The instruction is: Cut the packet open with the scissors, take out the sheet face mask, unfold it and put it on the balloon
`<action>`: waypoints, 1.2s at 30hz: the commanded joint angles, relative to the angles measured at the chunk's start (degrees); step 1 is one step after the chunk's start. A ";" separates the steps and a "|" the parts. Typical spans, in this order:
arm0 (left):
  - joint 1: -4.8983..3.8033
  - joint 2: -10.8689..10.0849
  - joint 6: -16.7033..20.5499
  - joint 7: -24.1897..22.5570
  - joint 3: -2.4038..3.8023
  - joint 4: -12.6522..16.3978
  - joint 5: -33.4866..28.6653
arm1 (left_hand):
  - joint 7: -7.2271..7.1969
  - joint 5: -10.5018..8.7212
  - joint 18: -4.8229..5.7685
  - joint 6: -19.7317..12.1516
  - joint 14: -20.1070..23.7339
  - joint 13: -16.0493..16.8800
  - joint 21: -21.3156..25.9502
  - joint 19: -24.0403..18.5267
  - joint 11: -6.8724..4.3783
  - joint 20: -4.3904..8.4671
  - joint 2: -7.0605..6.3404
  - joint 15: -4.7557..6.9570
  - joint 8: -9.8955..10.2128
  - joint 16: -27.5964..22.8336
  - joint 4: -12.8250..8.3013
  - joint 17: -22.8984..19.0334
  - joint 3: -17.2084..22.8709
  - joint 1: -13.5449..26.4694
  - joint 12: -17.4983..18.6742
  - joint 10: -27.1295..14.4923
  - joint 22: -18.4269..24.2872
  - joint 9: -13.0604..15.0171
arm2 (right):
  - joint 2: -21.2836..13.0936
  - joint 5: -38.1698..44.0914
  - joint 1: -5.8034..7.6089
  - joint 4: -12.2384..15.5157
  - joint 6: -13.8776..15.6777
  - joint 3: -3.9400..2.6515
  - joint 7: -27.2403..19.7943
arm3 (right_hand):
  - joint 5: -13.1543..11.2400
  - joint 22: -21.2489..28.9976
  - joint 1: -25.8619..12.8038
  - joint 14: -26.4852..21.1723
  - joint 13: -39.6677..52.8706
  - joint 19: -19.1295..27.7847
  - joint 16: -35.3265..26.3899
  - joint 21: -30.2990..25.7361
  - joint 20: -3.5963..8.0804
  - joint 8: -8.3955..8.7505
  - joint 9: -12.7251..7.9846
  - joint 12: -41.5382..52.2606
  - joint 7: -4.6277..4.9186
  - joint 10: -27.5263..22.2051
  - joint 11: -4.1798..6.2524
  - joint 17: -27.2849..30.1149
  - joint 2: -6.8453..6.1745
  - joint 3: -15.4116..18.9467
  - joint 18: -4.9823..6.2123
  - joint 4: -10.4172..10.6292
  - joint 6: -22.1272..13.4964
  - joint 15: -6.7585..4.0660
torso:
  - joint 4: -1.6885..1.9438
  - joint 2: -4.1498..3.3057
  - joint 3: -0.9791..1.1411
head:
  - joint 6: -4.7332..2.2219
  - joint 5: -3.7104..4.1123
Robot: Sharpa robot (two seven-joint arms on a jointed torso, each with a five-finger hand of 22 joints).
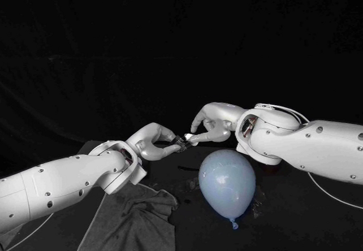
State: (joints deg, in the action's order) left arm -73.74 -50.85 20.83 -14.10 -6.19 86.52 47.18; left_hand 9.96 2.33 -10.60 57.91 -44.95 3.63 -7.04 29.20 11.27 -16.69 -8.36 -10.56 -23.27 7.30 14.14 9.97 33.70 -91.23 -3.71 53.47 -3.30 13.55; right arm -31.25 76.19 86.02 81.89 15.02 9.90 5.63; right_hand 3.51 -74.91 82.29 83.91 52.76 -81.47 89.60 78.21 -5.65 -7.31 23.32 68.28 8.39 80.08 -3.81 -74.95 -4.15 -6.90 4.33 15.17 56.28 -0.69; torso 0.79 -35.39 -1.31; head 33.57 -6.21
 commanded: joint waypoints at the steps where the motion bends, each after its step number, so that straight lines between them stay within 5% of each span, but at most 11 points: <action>1: -0.14 0.00 -0.47 -1.10 0.12 0.33 -0.04 | 0.21 0.39 1.15 -0.06 0.24 -0.09 -0.23 0.29 -0.31 -0.05 -0.10 -0.10 -0.56 -0.36 -0.12 -0.08 0.35 -0.41 0.23 -0.21 0.06 5.13 | 0.10 3.51 -0.12 -0.15 -3.77 0.02 1.33 | -0.32 -4.12 0.90 5.92 35.62 -0.18 0.19 0.27 -0.21 -0.08 0.10 19.66 -0.04 8.60 0.17 -14.25 0.37 -0.32 -1.06 -0.22 0.08 0.43 | -0.05 0.05 0.02 | 0.14 -0.05; 16: -0.14 -0.12 -0.56 -1.63 0.16 1.71 -0.27 | 0.17 0.39 1.23 -0.30 0.51 -0.09 -0.19 0.29 -0.17 -0.04 -0.12 -0.21 -0.72 -0.52 -0.23 -0.18 0.53 -0.28 0.25 -0.39 0.09 5.30 | 0.68 4.17 -0.45 -0.62 -7.52 0.19 2.46 | -0.52 -4.94 3.01 5.96 36.58 -0.54 0.24 0.75 0.79 -1.88 1.16 20.85 -1.85 9.41 1.70 -14.46 3.82 -5.50 -1.18 -1.13 3.81 -0.87 | -0.07 0.05 0.05 | 0.11 0.16; 29: -0.16 0.15 -0.57 -2.01 0.17 2.57 -0.29 | 0.06 0.39 1.32 -0.68 0.91 -0.10 -0.10 0.19 0.02 -0.02 -0.07 -0.33 -0.94 -0.77 -0.44 -0.32 0.80 -0.17 0.25 -0.68 0.13 5.53 | 1.32 4.69 -0.55 -0.89 -10.46 0.33 3.10 | -0.49 -5.20 2.12 5.95 36.85 -0.63 0.23 0.76 1.58 -3.53 2.27 21.19 -3.09 9.63 2.79 -14.43 3.59 -7.63 -1.21 -1.47 5.65 -1.71 | -0.02 0.05 0.02 | 0.47 0.37; 36: -0.20 0.23 0.11 -1.99 0.18 2.24 -0.87 | 0.55 0.38 1.39 -1.15 1.44 -0.10 -0.01 0.08 -0.08 -0.02 -0.10 -0.37 -1.05 -1.02 -0.50 -0.48 0.92 0.12 0.26 -0.96 0.17 5.71 | 0.93 3.38 -0.55 -0.64 -8.47 0.35 2.31 | -0.59 -5.41 1.40 5.93 37.18 -0.70 0.19 0.69 2.49 -6.38 4.11 21.64 -4.41 9.88 4.00 -14.31 4.64 -11.59 -1.23 -1.84 7.47 -2.74 | -0.05 0.04 0.05 | 0.47 0.30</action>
State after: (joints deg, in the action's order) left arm -73.77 -50.72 20.75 -14.94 -6.14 88.79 47.09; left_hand 10.56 2.52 -9.67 56.85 -43.78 3.60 -7.04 29.20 11.26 -16.69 -8.62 -10.89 -23.93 6.43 13.58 9.50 34.24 -90.96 -3.72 52.78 -3.17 13.55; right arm -30.15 79.71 85.49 81.18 6.44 10.22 8.06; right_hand 2.94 -74.91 83.52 83.13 57.54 -82.17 89.70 78.86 -3.48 -13.07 26.89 68.27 4.16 80.26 -4.02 -74.95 -0.26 -18.08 3.47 13.37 62.99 -1.20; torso 0.74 -35.34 -1.30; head 34.09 -5.81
